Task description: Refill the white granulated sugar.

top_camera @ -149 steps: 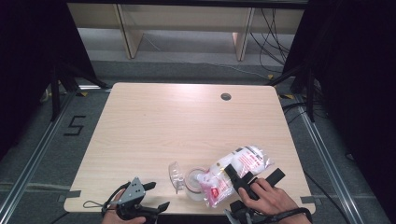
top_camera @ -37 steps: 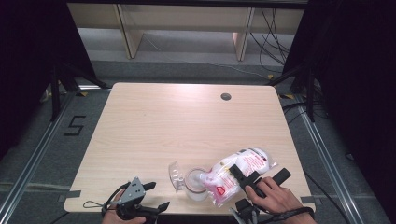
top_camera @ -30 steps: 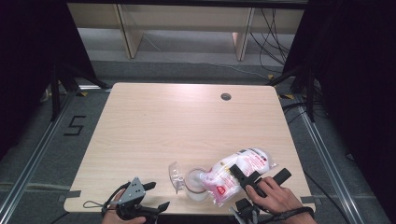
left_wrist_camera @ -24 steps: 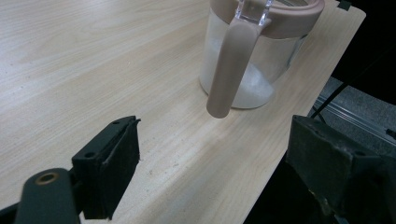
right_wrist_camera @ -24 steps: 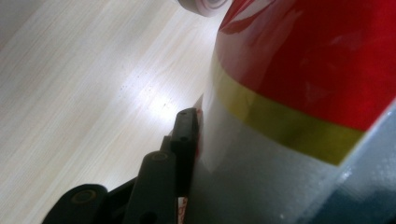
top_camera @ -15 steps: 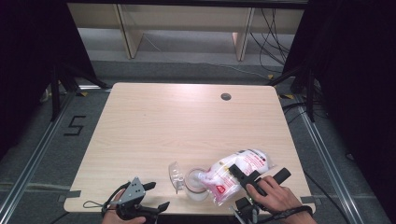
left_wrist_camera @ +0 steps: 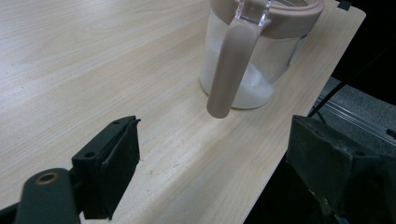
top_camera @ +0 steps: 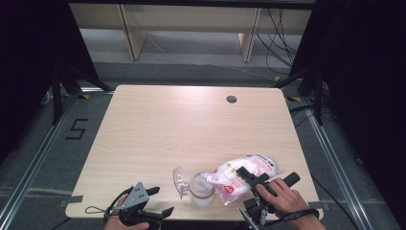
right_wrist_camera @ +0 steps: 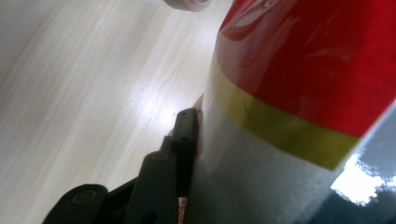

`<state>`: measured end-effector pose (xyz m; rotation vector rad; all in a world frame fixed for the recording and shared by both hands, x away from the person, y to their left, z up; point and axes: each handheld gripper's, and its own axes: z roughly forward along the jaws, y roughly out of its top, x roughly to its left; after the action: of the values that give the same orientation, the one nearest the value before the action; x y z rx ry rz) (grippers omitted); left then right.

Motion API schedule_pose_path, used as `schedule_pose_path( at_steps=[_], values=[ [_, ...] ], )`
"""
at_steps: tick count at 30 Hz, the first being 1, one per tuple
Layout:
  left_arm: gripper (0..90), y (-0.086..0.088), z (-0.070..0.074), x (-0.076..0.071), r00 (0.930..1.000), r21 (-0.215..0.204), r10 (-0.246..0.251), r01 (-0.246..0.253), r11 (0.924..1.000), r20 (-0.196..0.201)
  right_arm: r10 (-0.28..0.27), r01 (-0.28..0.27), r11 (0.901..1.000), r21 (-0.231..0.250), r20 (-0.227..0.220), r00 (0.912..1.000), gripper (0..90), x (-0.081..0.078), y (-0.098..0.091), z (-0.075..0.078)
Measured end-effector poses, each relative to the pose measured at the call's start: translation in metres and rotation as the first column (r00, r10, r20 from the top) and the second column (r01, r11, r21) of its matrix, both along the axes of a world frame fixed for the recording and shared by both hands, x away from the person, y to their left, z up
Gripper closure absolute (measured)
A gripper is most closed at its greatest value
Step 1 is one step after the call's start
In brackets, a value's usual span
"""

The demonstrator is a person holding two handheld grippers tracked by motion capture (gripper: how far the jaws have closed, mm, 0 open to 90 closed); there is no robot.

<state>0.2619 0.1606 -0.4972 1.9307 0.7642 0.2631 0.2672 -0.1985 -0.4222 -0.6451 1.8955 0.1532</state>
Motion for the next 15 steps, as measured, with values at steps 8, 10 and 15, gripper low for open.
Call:
schedule_pose_path(
  at_steps=[8,10,15],
  values=[
    [16.8,0.001,0.001,0.0,1.0,0.016,-0.004,0.004,0.9999,0.003,-0.011,0.02,0.9926,0.12,-0.074,0.9972,69.7,0.008,-0.005,-0.003],
    [16.8,0.001,0.0,0.001,1.0,0.012,-0.004,0.004,0.9999,0.006,-0.005,0.016,0.9907,0.135,-0.085,0.9964,69.9,0.012,-0.005,-0.003],
    [16.8,0.001,0.001,0.0,1.0,0.023,-0.002,0.002,0.9997,0.0,-0.052,0.078,0.9801,0.183,-0.139,0.9889,70.1,0.015,-0.008,-0.009]
  ],
)
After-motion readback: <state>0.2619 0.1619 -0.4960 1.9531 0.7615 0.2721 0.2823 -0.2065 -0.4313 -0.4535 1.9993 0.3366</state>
